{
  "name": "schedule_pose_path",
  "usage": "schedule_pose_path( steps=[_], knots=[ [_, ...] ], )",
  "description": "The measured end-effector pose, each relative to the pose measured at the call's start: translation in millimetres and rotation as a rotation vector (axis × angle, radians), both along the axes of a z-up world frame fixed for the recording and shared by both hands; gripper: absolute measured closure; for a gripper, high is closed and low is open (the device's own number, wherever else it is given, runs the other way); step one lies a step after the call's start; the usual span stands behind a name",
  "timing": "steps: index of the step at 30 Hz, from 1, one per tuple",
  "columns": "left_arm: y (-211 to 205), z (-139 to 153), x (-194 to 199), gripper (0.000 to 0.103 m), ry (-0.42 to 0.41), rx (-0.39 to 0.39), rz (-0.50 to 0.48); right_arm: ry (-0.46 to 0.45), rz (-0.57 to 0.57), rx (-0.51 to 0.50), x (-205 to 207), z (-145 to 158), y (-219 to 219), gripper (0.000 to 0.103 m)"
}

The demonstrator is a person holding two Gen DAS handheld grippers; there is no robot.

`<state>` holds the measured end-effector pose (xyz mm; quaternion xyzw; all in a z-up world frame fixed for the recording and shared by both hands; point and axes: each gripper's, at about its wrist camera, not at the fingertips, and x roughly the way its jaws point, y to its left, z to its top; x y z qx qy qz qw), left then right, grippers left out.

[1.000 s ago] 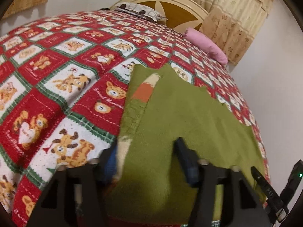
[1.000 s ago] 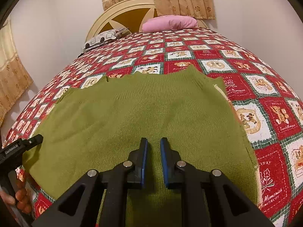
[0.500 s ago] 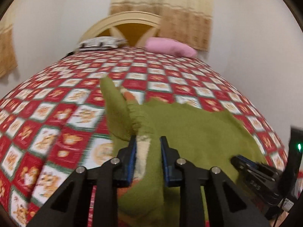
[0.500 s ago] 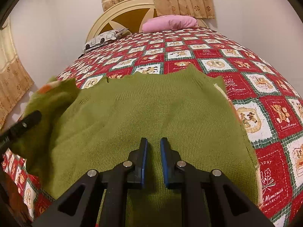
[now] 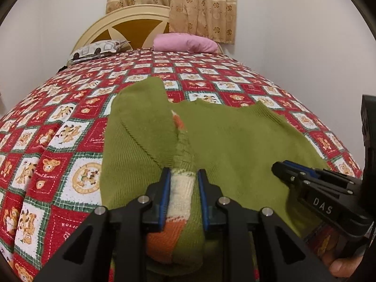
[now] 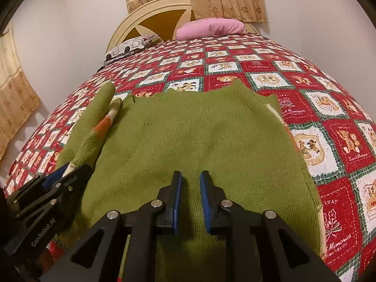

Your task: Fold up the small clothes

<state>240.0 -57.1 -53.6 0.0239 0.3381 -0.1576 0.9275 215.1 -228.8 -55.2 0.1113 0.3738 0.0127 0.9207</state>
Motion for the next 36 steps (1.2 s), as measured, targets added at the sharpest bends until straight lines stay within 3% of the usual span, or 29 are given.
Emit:
schedule_pose_path(
  steps=[1,2,4,7,11,15,17,22,24,25,26,27,29,36],
  knots=[
    [0,0,0,0.079,0.0,-0.003,0.0,-0.001,0.003,0.014,0,2,-1,0.07],
    [1,-1,0,0.079,0.0,-0.01,0.001,-0.007,0.008,0.029,0,5,-2,0.048],
    [4,-1,0,0.079,0.002,-0.029,0.002,-0.038,0.037,0.036,0,17,2,0.023],
    [6,-1,1,0.079,0.005,-0.043,0.002,-0.082,0.108,0.006,10,43,14,0.022],
    [6,-1,1,0.079,0.005,-0.051,0.002,-0.037,0.227,0.138,47,58,24,0.022],
    [8,-1,1,0.079,0.009,-0.075,0.001,0.125,0.374,0.385,104,37,35,0.022],
    [8,-1,1,0.079,0.009,-0.079,0.0,0.185,0.418,0.453,126,23,45,0.022],
    [11,-1,0,0.079,0.012,-0.099,-0.002,0.244,0.487,0.424,154,2,75,0.022],
    [12,-1,0,0.079,0.014,-0.109,-0.003,0.19,0.499,0.376,155,5,83,0.036],
    [11,-1,0,0.079,0.015,-0.111,-0.003,0.182,0.509,0.37,156,6,85,0.057],
    [12,-1,0,0.079,0.016,-0.111,-0.003,0.185,0.52,0.373,157,5,87,0.067],
    [11,0,0,0.079,0.016,-0.111,-0.002,0.186,0.521,0.371,158,5,90,0.068],
    [12,-1,1,0.075,0.017,-0.112,-0.002,0.167,0.506,0.335,158,7,94,0.086],
    [15,5,-5,0.079,0.001,-0.153,-0.022,0.057,0.481,0.289,135,41,88,0.09]
  ],
)
